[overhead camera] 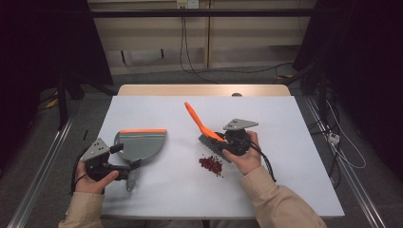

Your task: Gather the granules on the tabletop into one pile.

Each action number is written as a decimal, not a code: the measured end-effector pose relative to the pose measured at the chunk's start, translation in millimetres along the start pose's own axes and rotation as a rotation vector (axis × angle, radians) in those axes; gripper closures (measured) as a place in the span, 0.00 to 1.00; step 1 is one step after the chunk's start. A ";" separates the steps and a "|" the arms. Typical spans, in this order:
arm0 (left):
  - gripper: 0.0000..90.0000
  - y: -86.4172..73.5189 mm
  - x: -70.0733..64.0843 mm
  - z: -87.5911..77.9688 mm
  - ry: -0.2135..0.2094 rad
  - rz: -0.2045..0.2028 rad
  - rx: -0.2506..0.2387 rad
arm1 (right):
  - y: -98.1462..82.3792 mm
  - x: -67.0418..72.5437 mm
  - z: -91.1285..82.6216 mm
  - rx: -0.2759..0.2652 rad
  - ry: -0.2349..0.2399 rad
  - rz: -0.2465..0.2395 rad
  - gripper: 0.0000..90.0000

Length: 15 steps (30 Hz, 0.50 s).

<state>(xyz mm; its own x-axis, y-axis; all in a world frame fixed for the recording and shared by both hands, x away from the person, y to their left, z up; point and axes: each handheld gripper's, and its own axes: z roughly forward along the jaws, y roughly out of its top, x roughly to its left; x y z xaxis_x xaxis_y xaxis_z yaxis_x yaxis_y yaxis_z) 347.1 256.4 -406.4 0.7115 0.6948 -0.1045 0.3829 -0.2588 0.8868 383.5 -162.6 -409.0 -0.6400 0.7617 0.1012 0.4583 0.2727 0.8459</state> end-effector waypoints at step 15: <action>0.06 -0.1 -0.5 0.5 -0.002 -0.001 0.001 | -13.2 -10.9 -2.3 -0.002 -0.093 -0.003 0.79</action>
<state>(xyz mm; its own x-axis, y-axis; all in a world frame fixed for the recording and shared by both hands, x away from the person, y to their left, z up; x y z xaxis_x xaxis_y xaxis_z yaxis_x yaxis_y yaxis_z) 347.0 255.7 -406.7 0.7124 0.6937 -0.1062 0.3842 -0.2590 0.8862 383.1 -175.9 -420.1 -0.5814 0.8121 0.0503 0.4557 0.2737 0.8470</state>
